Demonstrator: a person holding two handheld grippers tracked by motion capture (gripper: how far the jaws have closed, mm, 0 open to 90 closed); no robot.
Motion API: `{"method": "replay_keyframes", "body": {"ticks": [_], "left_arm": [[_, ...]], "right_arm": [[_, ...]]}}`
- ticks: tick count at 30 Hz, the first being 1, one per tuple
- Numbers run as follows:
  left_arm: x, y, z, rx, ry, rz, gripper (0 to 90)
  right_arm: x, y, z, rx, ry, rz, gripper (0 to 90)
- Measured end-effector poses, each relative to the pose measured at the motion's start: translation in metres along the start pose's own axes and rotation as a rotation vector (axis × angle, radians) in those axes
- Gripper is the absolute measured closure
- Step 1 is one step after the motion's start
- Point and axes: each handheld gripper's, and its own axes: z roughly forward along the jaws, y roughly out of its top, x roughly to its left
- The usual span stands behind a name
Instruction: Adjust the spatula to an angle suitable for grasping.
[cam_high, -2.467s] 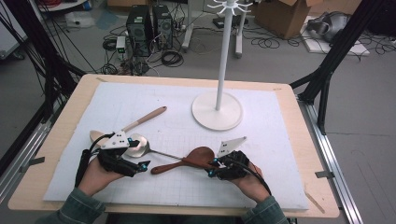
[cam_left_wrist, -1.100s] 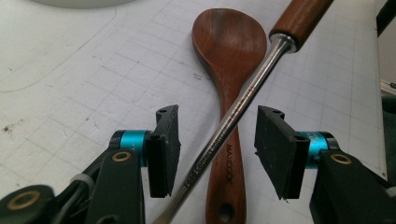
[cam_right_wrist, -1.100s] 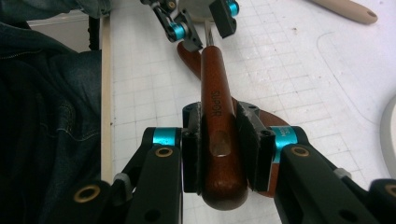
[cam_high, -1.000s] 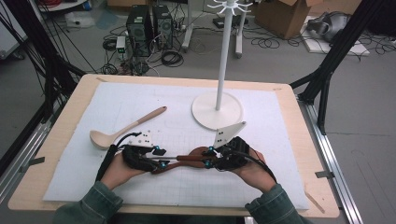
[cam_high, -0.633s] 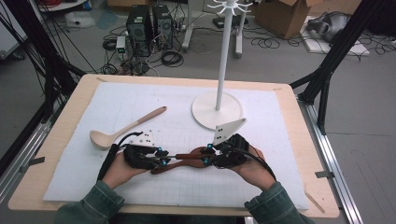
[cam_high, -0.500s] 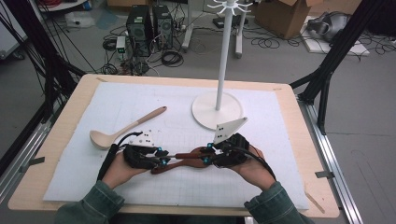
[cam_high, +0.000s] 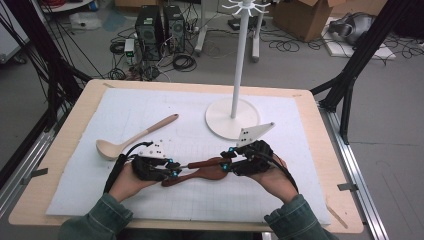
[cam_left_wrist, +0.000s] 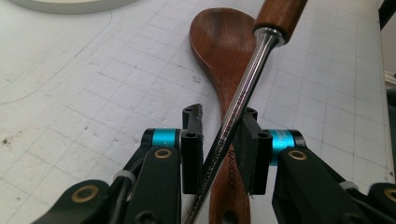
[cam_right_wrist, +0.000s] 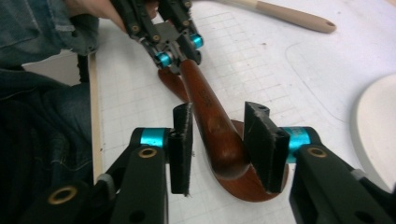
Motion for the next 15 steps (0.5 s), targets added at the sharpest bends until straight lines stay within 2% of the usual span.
{"method": "replay_keyframes", "body": {"ticks": [8, 12, 15], "left_arm": [[0.0004, -0.0001, -0.0023, -0.002, -0.002, 0.012, 76.0], [0.0006, -0.0001, -0.0034, -0.002, -0.005, 0.015, 77.1], [0.0008, 0.0, -0.0043, -0.011, -0.007, 0.012, 78.4]], "right_arm": [[-0.0057, -0.0062, -0.0014, -0.011, -0.044, 0.062, 52.1], [-0.0088, -0.0095, -0.0002, -0.013, -0.047, 0.099, 50.0], [-0.0098, -0.0104, 0.0012, -0.012, -0.05, 0.107, 47.2]]}}
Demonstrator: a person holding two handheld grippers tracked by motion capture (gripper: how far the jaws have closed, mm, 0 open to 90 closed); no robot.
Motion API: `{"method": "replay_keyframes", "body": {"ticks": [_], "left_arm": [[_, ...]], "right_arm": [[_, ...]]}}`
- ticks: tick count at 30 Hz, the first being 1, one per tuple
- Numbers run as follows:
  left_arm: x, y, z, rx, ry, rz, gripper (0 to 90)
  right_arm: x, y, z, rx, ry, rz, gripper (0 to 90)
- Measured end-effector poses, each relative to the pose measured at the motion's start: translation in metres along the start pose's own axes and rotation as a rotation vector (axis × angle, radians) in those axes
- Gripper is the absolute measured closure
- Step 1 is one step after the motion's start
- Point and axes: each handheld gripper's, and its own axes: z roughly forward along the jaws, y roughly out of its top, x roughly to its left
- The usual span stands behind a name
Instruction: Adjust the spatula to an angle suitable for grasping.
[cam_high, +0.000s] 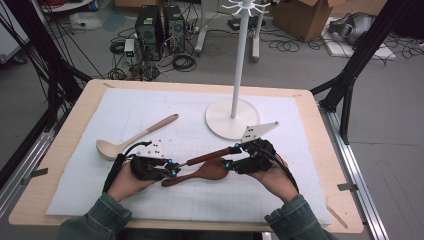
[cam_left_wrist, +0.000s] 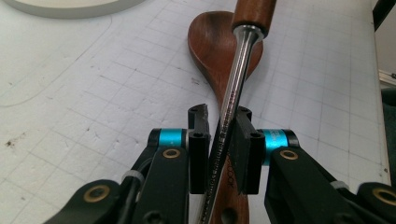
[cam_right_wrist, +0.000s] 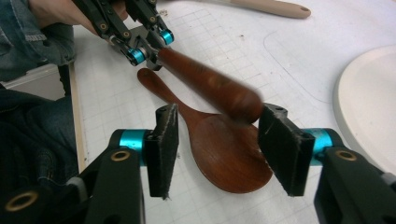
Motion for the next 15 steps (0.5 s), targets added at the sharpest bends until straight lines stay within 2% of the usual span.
{"method": "replay_keyframes", "body": {"ticks": [6, 15], "left_arm": [[0.001, 0.003, -0.004, -0.01, 0.002, 0.005, 80.7], [0.001, 0.009, -0.009, -0.047, 0.008, -0.007, 83.3]], "right_arm": [[-0.001, 0.0, 0.003, -0.004, -0.006, 0.022, 46.0], [0.004, 0.009, 0.016, -0.03, 0.018, 0.026, 45.2]]}}
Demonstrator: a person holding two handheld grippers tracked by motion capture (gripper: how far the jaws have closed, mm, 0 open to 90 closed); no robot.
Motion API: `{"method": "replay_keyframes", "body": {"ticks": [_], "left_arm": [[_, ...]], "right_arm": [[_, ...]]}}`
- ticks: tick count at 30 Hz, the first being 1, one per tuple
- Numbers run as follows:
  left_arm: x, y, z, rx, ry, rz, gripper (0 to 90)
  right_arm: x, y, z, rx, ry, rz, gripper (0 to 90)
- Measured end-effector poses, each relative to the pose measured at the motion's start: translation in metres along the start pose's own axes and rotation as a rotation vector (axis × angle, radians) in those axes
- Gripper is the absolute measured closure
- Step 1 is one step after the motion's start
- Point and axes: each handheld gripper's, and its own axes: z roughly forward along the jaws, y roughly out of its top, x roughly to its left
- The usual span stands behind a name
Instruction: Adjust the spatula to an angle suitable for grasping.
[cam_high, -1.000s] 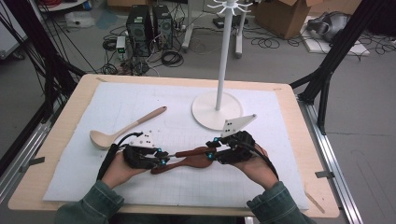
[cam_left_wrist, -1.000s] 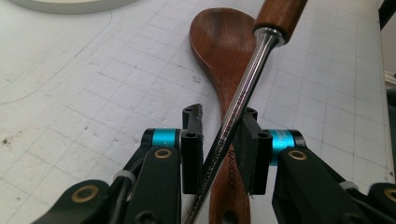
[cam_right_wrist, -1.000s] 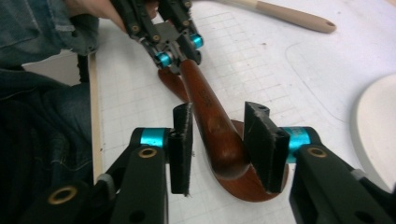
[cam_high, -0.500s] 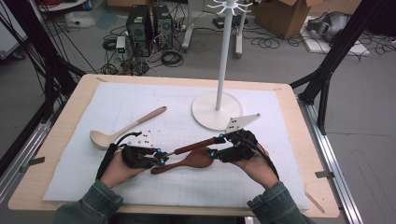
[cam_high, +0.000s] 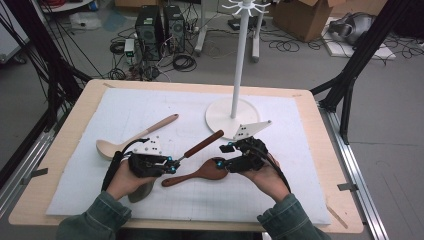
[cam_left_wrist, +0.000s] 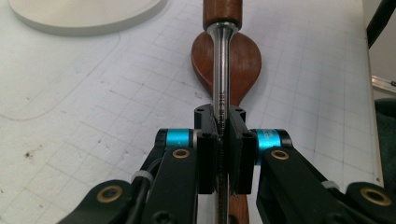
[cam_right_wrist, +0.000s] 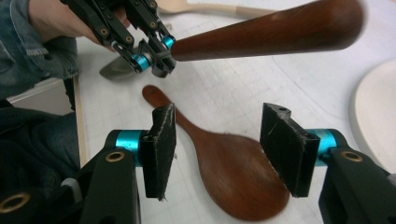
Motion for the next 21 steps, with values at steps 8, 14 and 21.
{"method": "replay_keyframes", "body": {"ticks": [8, 14, 21], "left_arm": [[0.0, 0.003, -0.003, -0.019, 0.004, -0.009, 83.4], [-0.002, 0.009, -0.004, -0.034, 0.002, -0.004, 83.4], [-0.005, 0.011, -0.001, -0.036, 0.009, -0.008, 83.4]], "right_arm": [[0.004, 0.012, 0.011, -0.036, 0.007, 0.007, 45.0], [0.007, 0.021, 0.018, -0.068, 0.011, 0.021, 46.2], [0.01, 0.029, 0.024, -0.102, -0.01, 0.037, 50.8]]}}
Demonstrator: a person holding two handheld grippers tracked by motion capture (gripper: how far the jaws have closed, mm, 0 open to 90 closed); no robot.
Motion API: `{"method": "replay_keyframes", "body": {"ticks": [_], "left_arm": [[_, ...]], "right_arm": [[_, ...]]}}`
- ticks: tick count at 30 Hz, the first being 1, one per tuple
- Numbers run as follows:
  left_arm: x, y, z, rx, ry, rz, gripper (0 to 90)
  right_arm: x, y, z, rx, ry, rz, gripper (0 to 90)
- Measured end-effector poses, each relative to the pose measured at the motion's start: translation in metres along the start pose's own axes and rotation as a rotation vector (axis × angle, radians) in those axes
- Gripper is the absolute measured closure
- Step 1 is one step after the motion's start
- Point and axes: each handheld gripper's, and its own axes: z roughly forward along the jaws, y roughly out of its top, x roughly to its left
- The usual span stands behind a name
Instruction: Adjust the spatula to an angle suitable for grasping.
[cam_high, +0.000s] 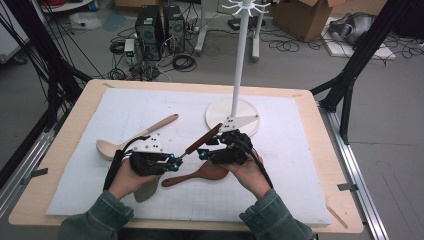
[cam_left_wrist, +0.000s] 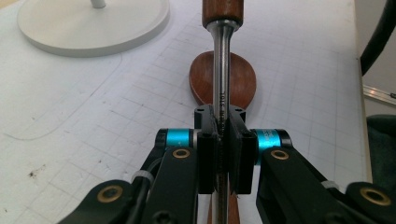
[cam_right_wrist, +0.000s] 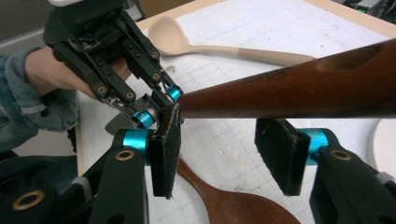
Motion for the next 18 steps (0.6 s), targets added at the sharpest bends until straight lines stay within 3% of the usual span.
{"method": "replay_keyframes", "body": {"ticks": [7, 18], "left_arm": [[0.001, 0.0, 0.001, 0.003, -0.016, -0.003, 83.0], [0.007, -0.012, -0.005, 0.026, -0.079, -0.064, 72.7]], "right_arm": [[-0.001, 0.002, 0.004, -0.005, -0.027, 0.016, 53.2], [-0.003, 0.003, 0.003, -0.017, -0.03, 0.015, 60.1]]}}
